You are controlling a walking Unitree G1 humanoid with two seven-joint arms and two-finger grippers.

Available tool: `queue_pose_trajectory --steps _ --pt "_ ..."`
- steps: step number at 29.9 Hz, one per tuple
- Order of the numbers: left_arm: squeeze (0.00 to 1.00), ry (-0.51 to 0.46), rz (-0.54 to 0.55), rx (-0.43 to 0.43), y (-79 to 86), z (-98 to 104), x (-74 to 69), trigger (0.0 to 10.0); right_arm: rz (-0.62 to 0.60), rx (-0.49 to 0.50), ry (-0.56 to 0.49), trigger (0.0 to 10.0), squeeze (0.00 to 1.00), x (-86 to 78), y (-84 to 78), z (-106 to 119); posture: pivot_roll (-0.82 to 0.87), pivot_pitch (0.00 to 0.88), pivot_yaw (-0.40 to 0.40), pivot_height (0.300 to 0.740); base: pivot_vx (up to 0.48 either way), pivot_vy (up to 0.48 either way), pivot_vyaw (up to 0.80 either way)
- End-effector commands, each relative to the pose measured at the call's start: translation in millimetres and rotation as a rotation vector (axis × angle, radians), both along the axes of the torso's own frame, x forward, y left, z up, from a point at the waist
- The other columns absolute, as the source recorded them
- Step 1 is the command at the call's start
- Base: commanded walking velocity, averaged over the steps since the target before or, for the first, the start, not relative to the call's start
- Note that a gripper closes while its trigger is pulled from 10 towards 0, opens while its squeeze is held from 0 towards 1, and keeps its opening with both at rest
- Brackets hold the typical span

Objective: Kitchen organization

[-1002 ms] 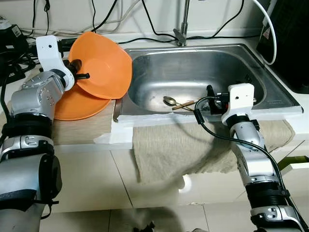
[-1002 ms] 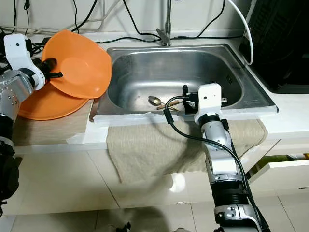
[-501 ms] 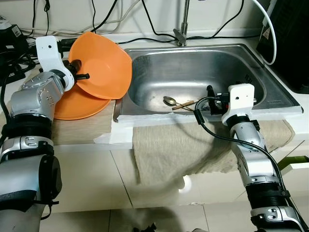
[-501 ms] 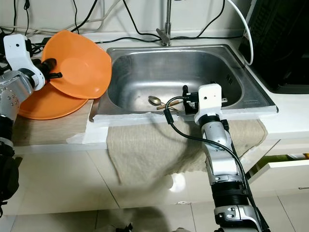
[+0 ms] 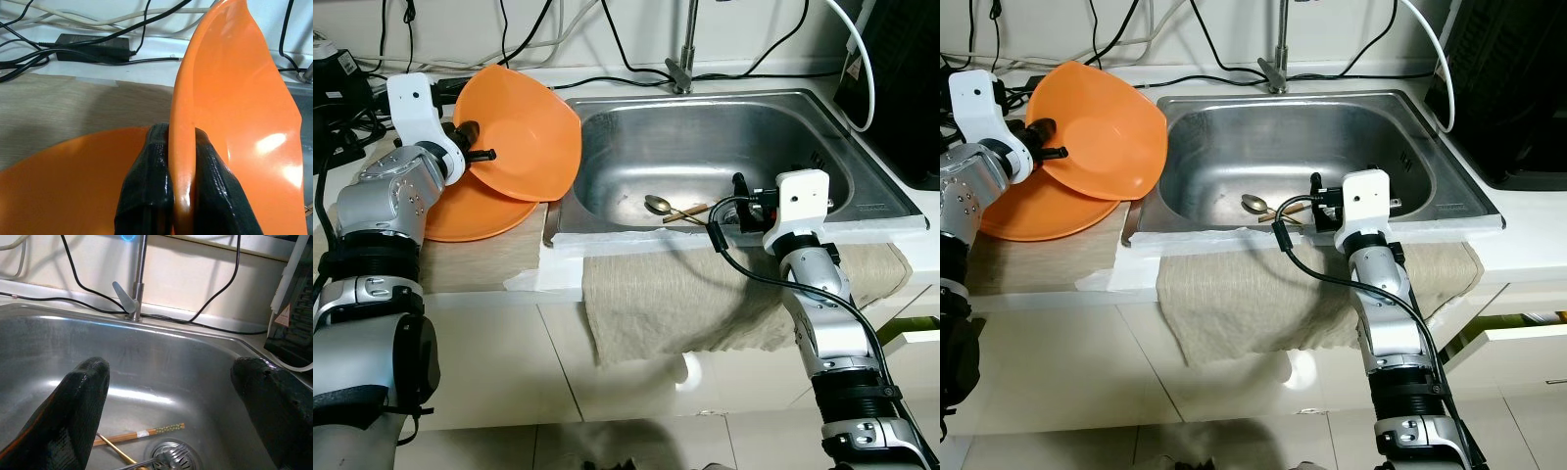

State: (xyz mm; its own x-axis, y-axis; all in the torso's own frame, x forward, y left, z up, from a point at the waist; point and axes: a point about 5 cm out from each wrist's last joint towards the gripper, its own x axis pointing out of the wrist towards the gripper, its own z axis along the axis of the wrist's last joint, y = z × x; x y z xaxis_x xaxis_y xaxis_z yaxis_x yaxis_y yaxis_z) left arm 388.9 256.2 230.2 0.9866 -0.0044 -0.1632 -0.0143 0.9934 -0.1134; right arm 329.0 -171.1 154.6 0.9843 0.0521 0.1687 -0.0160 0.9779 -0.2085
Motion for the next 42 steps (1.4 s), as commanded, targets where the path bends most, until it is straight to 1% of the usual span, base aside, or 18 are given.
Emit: queue_pose_trajectory --steps 1,42 --pt "0.0 0.066 0.012 0.021 0.5 -13.6 -1.6 0.0 0.0 0.004 0.003 10.0 0.0 0.9 -2.8 1.4 -0.07 0.0 0.029 0.74 0.0 0.0 0.0" --pt "0.0 0.065 0.015 0.021 0.4 -11.2 1.2 0.0 0.001 0.005 0.005 10.0 0.0 5.9 -2.0 3.6 -0.07 0.0 0.038 0.74 0.0 0.0 0.0"
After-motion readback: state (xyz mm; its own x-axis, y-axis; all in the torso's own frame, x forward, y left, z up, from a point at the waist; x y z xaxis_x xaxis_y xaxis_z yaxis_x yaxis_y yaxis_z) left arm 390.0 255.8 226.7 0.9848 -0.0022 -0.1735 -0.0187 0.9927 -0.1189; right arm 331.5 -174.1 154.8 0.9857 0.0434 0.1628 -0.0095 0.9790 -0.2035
